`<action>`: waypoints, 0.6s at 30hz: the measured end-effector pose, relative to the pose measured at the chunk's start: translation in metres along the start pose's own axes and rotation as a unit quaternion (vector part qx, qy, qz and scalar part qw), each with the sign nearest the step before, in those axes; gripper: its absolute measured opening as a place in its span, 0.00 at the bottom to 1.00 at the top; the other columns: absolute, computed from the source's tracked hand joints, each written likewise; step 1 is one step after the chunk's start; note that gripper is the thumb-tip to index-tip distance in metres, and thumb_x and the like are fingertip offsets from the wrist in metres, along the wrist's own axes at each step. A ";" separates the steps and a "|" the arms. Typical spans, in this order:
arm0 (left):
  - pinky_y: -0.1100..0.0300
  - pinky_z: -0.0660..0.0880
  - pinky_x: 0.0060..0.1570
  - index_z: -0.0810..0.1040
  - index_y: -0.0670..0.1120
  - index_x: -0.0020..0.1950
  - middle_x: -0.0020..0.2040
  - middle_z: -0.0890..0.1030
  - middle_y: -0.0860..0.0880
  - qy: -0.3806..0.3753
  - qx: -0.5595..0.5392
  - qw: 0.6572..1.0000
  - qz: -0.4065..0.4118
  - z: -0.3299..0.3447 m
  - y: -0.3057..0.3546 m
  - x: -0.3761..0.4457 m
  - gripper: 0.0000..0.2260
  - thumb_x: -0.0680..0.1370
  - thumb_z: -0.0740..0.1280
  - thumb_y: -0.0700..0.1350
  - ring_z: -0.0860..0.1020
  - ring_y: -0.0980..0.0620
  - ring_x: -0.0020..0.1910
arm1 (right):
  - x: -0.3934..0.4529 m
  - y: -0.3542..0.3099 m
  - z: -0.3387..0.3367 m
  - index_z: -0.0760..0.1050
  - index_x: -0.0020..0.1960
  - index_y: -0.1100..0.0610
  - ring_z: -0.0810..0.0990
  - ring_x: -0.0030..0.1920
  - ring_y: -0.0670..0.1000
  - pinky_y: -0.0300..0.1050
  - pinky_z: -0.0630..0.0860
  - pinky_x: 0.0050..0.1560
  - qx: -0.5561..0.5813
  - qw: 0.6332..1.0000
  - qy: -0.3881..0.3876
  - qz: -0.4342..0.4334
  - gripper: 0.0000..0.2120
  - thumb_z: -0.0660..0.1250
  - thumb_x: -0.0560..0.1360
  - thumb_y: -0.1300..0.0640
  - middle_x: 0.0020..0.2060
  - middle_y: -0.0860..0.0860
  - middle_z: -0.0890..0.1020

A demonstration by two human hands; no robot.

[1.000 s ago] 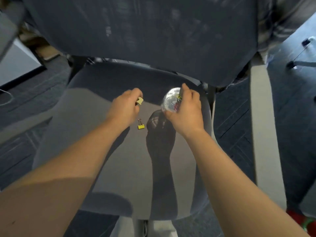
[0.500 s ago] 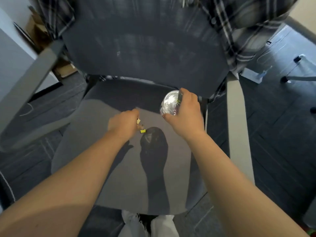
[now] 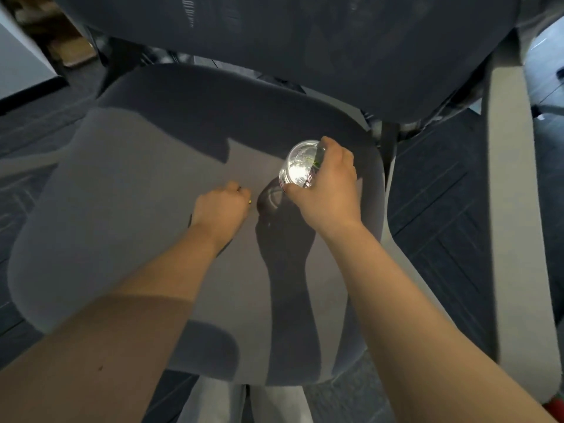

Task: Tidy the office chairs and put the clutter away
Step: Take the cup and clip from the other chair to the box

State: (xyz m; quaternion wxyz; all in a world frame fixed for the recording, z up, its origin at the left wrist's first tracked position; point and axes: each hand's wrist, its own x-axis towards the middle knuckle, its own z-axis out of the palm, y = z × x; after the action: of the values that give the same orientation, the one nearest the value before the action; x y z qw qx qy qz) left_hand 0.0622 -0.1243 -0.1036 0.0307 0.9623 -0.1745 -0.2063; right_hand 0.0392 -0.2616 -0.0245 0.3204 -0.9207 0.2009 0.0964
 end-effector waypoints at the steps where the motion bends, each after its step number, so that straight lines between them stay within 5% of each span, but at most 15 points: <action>1: 0.47 0.75 0.47 0.73 0.37 0.57 0.58 0.76 0.36 0.003 -0.002 1.000 0.000 0.002 -0.001 -0.003 0.11 0.79 0.57 0.40 0.76 0.36 0.54 | -0.001 0.001 0.001 0.53 0.74 0.58 0.62 0.70 0.57 0.46 0.62 0.68 -0.002 1.000 -0.001 0.001 0.39 0.72 0.70 0.57 0.72 0.55 0.61; 8: 0.48 0.73 0.47 0.75 0.37 0.54 0.55 0.77 0.35 0.050 -0.138 0.988 -0.045 -0.060 -0.006 -0.028 0.10 0.77 0.61 0.41 0.76 0.34 0.52 | -0.022 -0.023 -0.022 0.54 0.74 0.58 0.62 0.70 0.57 0.47 0.64 0.67 0.012 1.000 -0.004 -0.014 0.38 0.71 0.70 0.58 0.72 0.55 0.61; 18: 0.52 0.71 0.51 0.78 0.41 0.56 0.54 0.79 0.39 0.162 -0.170 0.970 0.063 -0.228 0.040 -0.073 0.11 0.75 0.65 0.43 0.76 0.39 0.54 | -0.070 -0.080 -0.141 0.54 0.74 0.58 0.64 0.67 0.58 0.51 0.66 0.68 0.012 0.996 0.076 -0.054 0.38 0.69 0.70 0.55 0.70 0.56 0.61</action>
State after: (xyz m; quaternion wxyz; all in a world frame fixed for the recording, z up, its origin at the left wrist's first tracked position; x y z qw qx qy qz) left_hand 0.0801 -0.1393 0.1375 0.2352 0.9505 -0.1900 -0.0717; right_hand 0.0174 -0.2721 0.1505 0.3203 -0.9309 0.1757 0.0061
